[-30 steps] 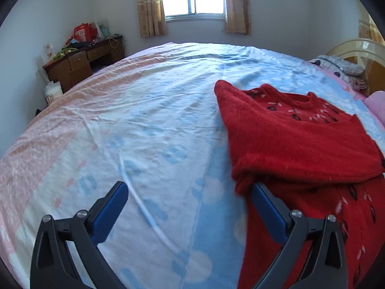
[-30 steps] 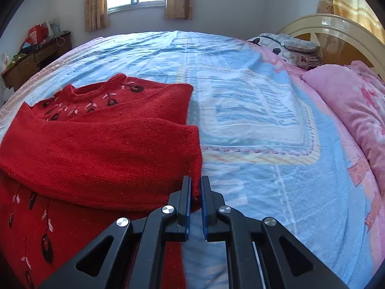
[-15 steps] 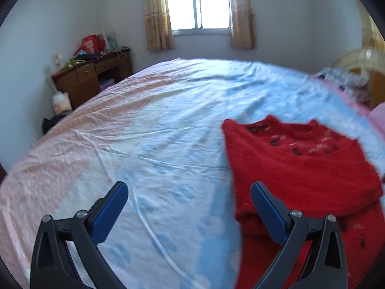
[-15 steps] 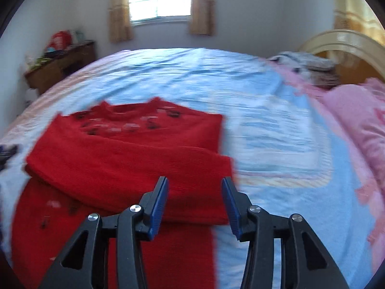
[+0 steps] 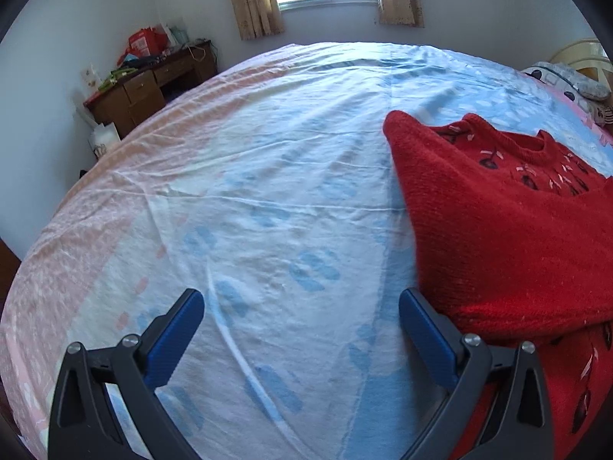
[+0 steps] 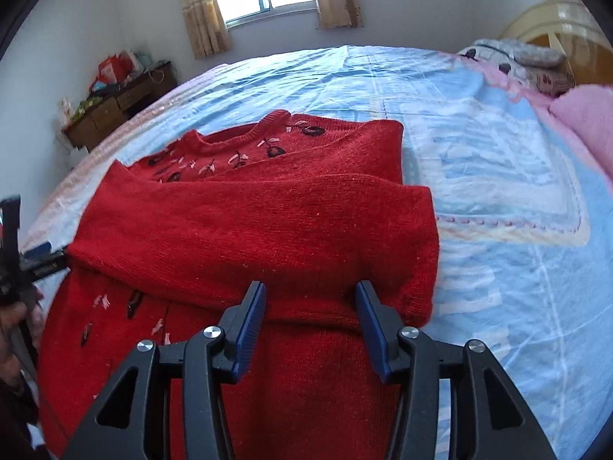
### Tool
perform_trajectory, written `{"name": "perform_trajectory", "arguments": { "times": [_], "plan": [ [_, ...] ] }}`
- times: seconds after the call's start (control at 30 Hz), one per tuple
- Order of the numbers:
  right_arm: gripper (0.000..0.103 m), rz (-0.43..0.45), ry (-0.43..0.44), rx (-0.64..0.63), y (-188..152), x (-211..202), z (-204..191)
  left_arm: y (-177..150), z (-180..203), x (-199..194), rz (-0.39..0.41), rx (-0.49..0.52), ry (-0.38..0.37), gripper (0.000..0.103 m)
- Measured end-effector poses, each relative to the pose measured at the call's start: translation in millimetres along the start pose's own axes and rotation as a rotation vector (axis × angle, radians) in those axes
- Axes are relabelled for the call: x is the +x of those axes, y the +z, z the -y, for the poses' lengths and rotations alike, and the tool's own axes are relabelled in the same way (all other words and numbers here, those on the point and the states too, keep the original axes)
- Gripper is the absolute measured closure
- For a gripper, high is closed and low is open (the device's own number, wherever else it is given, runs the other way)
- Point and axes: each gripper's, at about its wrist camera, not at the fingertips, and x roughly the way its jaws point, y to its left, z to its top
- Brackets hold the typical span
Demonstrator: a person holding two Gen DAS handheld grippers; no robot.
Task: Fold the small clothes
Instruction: 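Hover the open right gripper over the folded sweater, adjusting it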
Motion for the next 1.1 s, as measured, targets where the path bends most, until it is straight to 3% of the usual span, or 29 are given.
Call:
{"name": "perform_trajectory", "arguments": {
  "times": [0.27, 0.43, 0.6, 0.7, 0.77, 0.8, 0.93, 1.1],
  "plan": [
    [0.051, 0.033, -0.006, -0.024, -11.7, -9.6, -4.9, -16.1, -16.0, -28.2, 0.085, -0.084, -0.071, 0.000],
    [0.051, 0.047, 0.069, 0.069, -15.6, -19.7, 9.5, -12.0, -16.9, -39.3, 0.121, -0.121, -0.101, 0.000],
    [0.051, 0.130, 0.032, 0.158, -10.1, -36.5, 31.2, 9.6, -1.8, -39.2, 0.159, -0.056, -0.069, 0.000],
    [0.051, 0.153, 0.003, 0.187, -9.7, -40.0, 38.7, 16.8, 14.7, -24.9, 0.128, 0.003, -0.029, 0.000],
    [0.050, 0.156, -0.004, 0.194, -11.8, -40.1, 41.7, 15.1, 23.6, -5.2, 0.076, 0.065, 0.089, 0.000],
    [0.050, 0.157, -0.002, 0.195, -13.1, -39.8, 42.9, 14.7, 21.1, 1.2, 0.047, 0.053, 0.105, 0.000],
    [0.050, 0.181, 0.017, 0.187, -17.7, -43.6, 43.1, 15.0, 0.6, 17.1, -0.041, -0.029, 0.065, 0.000],
    [0.049, 0.225, 0.040, 0.154, -10.7, -52.9, 30.3, 12.4, -3.0, 10.7, -0.008, -0.033, 0.012, 0.000]
  ]
}}
